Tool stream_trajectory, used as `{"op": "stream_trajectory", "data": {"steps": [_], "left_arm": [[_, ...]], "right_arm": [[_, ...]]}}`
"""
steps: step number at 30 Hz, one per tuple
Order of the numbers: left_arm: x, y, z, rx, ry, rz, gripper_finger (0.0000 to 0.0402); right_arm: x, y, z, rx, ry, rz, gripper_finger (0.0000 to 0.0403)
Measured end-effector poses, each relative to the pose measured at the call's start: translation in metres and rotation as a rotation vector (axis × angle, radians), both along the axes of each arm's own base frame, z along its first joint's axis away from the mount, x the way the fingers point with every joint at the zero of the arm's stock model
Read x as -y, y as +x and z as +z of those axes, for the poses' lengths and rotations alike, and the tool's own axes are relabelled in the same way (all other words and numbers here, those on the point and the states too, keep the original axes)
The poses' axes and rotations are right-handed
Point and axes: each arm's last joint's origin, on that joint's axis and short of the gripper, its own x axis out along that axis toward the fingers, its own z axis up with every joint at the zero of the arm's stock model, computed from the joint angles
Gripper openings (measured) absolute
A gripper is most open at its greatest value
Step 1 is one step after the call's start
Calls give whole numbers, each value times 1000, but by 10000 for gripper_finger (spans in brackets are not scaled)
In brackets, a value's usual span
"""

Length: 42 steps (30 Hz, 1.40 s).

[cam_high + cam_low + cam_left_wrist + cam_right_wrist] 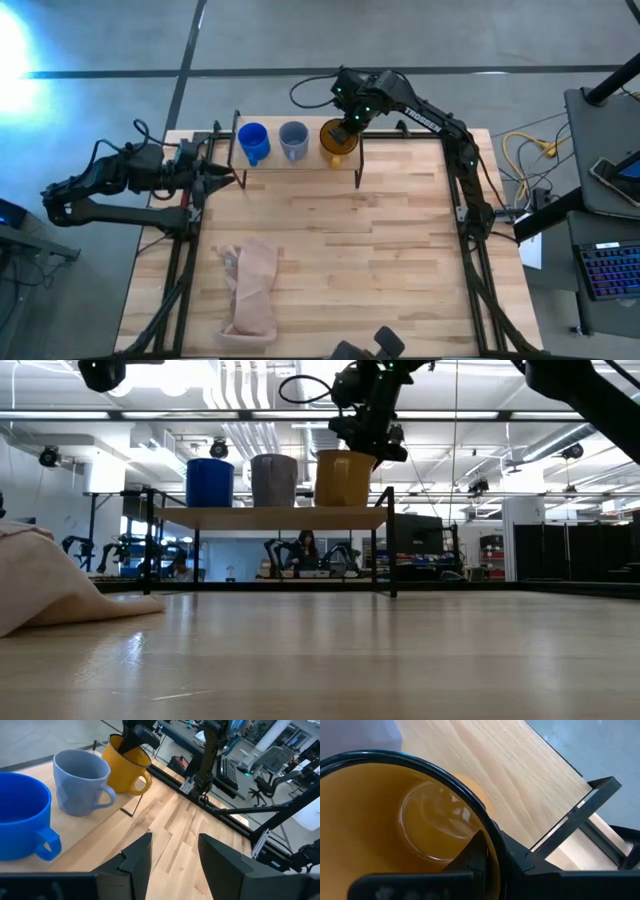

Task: Stack small to large cups/mugs on shelf
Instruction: Put the yellow mug on the shelf, then return to Home Position

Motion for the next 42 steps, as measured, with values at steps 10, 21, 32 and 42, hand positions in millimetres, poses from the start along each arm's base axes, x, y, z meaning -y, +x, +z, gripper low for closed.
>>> {"op": "stream_trajectory", "data": {"steps": [10, 21, 32, 42], "left_arm": [[0, -1, 2, 20, 3, 0, 146], [0, -2, 2, 22, 7, 7, 146], [0, -1, 0, 15, 7, 6, 146], [-2, -1, 0, 17, 26, 54, 146]], "right_arm": [[5, 5, -3, 25, -14, -6, 27], [7, 7, 0, 60, -33, -23, 83], [5, 3, 7, 70, -58, -33, 98], [-14, -5, 50, 218, -191, -12, 95]]}}
